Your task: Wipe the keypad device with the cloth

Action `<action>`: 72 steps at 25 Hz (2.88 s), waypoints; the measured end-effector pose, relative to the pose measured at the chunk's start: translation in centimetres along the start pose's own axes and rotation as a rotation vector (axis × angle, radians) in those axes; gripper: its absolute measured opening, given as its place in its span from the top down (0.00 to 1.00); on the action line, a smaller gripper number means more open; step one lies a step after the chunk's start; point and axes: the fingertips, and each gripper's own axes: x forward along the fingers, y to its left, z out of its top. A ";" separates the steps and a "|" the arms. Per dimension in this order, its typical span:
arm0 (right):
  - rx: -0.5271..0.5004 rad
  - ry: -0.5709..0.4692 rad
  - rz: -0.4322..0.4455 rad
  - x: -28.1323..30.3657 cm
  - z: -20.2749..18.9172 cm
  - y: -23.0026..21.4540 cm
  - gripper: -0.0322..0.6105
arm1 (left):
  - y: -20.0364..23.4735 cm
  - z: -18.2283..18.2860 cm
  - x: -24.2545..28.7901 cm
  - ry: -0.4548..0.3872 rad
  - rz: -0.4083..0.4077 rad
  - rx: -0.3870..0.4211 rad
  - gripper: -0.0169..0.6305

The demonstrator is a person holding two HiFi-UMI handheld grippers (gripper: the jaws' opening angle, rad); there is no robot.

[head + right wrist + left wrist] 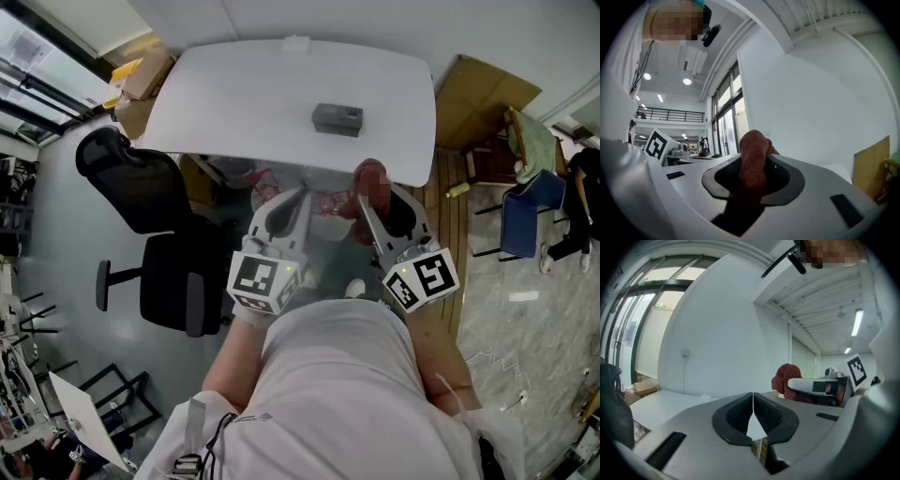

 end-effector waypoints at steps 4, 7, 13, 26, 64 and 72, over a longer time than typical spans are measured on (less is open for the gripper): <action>0.001 0.007 -0.011 1.3 -0.3 1.1 0.75 | 1.7 0.2 -0.5 0.000 -0.015 0.003 0.95; -0.016 0.013 -0.021 2.6 -0.5 1.9 0.75 | 3.3 0.1 -0.7 -0.001 -0.032 0.000 0.95; 0.041 -0.005 -0.081 5.0 -1.0 2.6 0.75 | 6.7 -0.2 -1.2 -0.001 -0.069 -0.015 0.95; 0.107 0.037 -0.254 7.9 -3.3 -6.5 0.75 | 10.7 -3.1 2.7 0.092 -0.066 -0.017 0.95; -0.102 0.692 0.547 28.2 -20.3 -17.1 0.75 | 17.3 -16.4 22.3 0.461 0.251 -0.182 0.95; -0.192 0.830 0.619 28.7 -25.4 -15.4 0.75 | 18.5 -19.8 24.0 0.494 0.181 -0.230 0.95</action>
